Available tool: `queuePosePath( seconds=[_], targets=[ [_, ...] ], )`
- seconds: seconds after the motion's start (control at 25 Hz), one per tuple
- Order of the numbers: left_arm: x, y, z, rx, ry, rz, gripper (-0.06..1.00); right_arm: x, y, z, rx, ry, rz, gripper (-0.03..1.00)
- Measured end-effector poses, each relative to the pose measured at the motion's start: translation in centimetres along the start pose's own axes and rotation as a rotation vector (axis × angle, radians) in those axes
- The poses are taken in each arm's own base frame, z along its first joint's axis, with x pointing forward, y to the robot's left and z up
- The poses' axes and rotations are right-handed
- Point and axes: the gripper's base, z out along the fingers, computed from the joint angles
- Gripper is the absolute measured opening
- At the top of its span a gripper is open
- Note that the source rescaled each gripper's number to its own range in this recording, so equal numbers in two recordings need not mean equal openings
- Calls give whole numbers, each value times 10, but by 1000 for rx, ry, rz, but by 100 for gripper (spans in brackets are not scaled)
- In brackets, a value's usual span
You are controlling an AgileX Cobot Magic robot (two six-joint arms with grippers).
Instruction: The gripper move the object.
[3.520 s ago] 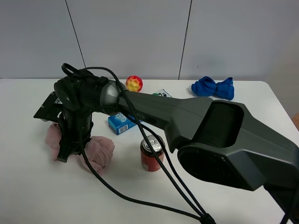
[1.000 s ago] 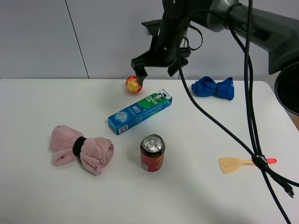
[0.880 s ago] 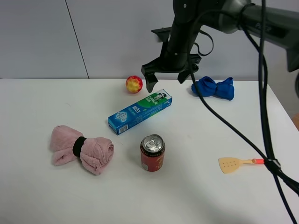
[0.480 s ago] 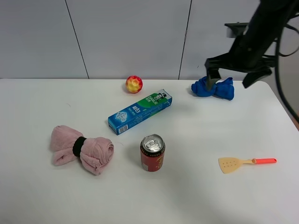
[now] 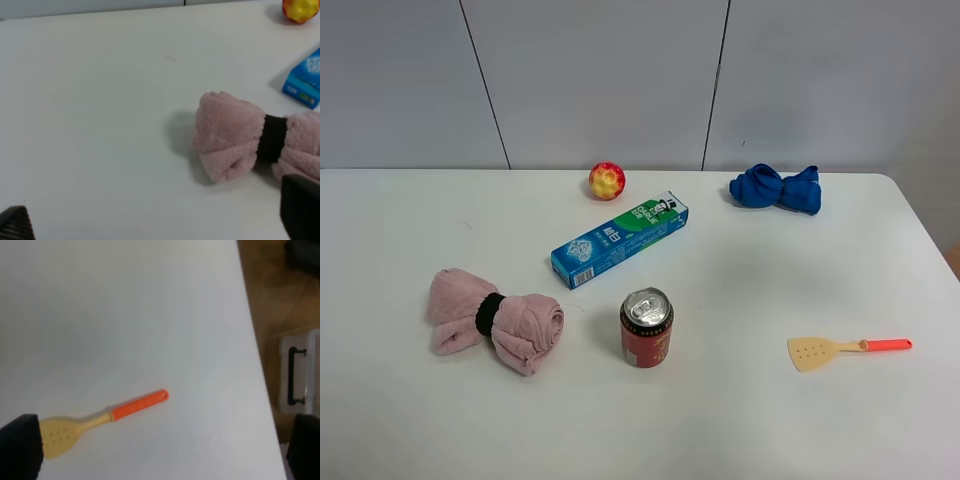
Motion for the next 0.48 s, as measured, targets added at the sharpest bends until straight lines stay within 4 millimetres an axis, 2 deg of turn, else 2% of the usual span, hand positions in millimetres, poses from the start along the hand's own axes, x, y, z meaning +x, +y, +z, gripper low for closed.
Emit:
queuePosePath(
  seconds=[0.12, 0.28, 0.4, 0.48],
  targets=[
    [0, 0, 0, 0, 0, 0, 100, 25, -7, -40, 23, -132, -6, 100],
    [0, 0, 0, 0, 0, 0, 100, 66, -7, -91, 25, -325, -46, 100],
    [0, 0, 0, 0, 0, 0, 100, 101, -5, -116, 30, -451, -46, 100],
    [0, 0, 0, 0, 0, 0, 100, 123, -5, -122, 37, -527, -43, 100]
  ],
)
